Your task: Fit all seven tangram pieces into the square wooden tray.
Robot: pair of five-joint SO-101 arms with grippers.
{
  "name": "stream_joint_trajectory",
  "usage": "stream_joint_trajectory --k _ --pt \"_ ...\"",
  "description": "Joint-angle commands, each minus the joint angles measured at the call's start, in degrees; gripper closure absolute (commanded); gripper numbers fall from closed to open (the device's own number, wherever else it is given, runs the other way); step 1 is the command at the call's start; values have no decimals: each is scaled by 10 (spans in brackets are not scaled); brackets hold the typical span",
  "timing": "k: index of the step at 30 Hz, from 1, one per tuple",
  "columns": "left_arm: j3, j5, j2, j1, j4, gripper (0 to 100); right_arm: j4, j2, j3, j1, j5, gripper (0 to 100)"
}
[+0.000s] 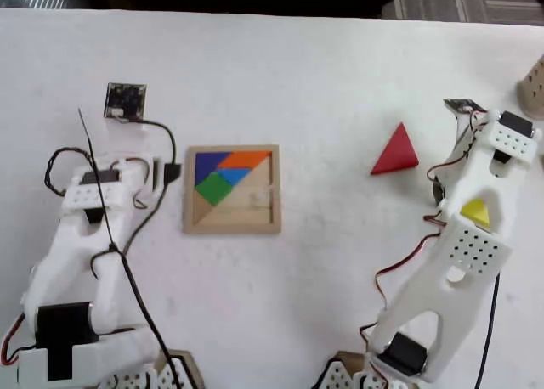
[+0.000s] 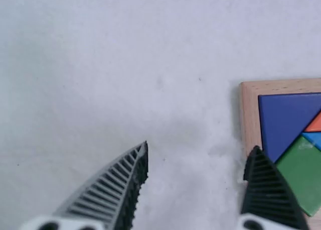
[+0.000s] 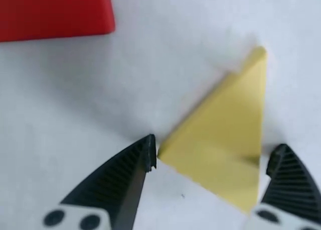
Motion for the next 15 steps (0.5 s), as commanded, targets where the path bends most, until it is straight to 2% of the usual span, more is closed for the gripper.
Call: stream_joint_trajectory --k 1,11,15 --pt "-11 -6 -1 2 -13 692 22 -36 8 19 5 670" --pt "-11 -6 -1 2 -20 692 26 -63 14 16 -11 670" --pt "-11 -6 -1 2 -20 692 8 -103 66 8 -22 670"
